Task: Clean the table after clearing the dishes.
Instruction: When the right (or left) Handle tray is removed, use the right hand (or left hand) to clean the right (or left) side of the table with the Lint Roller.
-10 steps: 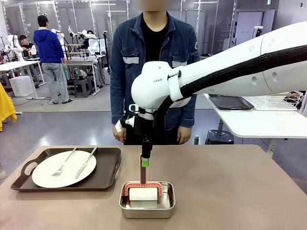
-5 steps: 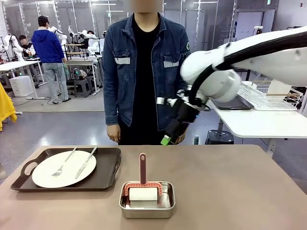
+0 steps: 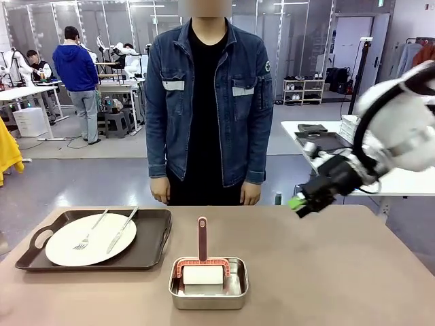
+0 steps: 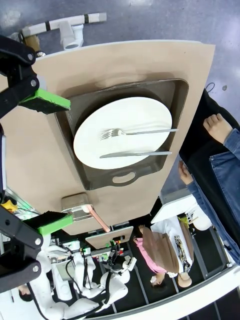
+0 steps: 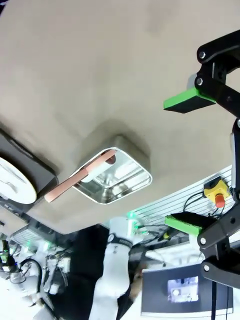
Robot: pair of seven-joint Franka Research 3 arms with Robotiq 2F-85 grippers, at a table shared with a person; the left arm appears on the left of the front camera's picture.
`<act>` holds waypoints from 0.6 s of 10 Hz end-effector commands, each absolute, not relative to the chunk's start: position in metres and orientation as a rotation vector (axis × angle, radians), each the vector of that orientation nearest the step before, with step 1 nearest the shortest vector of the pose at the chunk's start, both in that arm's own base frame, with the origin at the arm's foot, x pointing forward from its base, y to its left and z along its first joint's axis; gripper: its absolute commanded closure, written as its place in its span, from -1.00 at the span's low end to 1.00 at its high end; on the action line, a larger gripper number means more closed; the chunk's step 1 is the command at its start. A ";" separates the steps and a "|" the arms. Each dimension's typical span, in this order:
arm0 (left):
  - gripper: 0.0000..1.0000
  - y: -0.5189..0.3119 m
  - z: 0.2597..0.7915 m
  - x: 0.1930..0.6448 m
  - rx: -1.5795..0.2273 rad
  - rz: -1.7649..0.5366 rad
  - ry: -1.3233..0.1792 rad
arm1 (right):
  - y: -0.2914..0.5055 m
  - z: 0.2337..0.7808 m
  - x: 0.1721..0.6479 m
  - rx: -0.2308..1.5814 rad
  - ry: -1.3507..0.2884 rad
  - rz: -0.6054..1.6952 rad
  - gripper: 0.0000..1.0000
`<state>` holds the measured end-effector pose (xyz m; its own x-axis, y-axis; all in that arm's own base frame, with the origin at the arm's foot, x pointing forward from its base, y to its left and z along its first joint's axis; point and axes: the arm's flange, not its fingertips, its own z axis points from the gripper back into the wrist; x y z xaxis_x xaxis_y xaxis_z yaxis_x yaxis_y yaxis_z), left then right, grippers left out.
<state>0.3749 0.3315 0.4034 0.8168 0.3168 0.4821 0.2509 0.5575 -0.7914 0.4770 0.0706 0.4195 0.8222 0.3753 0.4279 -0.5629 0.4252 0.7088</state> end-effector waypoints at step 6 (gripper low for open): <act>-1.00 0.333 0.404 0.371 -1.003 0.027 -0.658 | -0.191 0.363 0.447 1.238 -0.412 0.240 -1.00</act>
<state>0.3751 0.3314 0.4034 0.8170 0.3165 0.4821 0.2510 0.5574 -0.7914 0.4277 -0.1666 0.3692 0.9015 -0.0256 0.4321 -0.3961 0.3538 0.8473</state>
